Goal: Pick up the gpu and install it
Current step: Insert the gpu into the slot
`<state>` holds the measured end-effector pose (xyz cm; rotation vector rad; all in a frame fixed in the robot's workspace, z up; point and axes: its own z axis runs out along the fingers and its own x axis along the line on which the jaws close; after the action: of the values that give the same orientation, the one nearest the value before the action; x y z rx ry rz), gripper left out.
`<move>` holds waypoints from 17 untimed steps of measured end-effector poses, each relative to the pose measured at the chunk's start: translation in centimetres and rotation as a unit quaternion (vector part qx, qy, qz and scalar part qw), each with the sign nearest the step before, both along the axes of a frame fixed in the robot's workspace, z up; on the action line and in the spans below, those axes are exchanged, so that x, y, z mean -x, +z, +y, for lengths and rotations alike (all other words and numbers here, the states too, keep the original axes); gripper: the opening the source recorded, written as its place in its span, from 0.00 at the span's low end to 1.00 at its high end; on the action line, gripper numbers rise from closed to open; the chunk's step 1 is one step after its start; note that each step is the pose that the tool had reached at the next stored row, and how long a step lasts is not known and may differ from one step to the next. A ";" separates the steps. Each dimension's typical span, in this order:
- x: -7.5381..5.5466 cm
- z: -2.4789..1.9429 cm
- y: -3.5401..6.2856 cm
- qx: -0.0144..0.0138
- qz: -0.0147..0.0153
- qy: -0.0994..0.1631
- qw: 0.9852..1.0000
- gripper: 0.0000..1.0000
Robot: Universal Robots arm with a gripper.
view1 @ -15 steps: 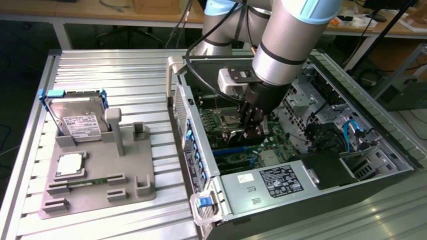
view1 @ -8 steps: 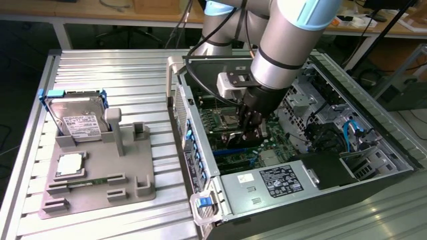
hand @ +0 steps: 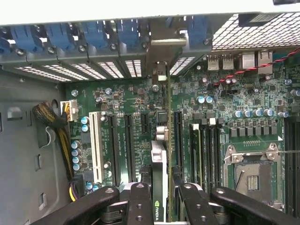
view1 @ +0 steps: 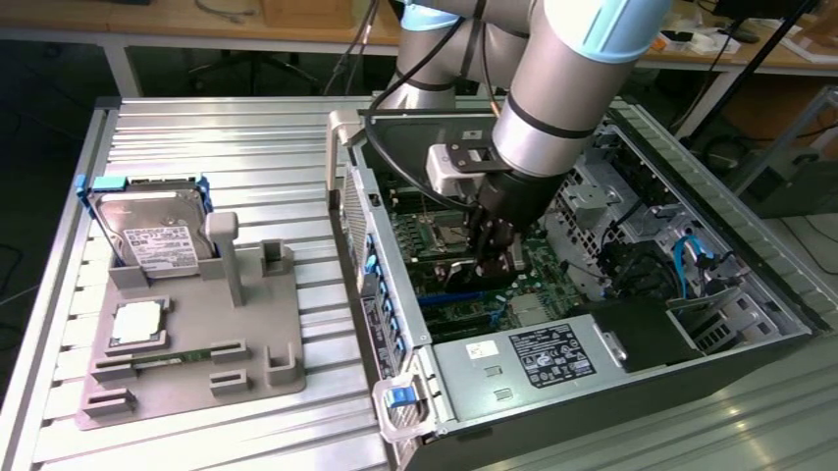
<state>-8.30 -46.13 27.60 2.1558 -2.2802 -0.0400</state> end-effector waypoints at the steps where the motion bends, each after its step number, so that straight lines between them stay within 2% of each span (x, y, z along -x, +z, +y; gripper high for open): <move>1: -0.1 0.00 -0.01 0.000 0.000 0.001 1.000 0.27; 8: -0.3 0.01 -0.03 0.000 0.000 0.004 1.000 0.27; 9: -0.3 0.01 -0.06 0.000 -0.001 0.006 1.000 0.27; 13: -0.3 0.00 -0.20 0.000 -0.008 0.007 1.000 0.27; 17: -0.3 0.00 -0.24 0.000 -0.008 0.007 1.000 0.27</move>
<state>-7.98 -46.13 27.36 2.1801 -2.2727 -0.0236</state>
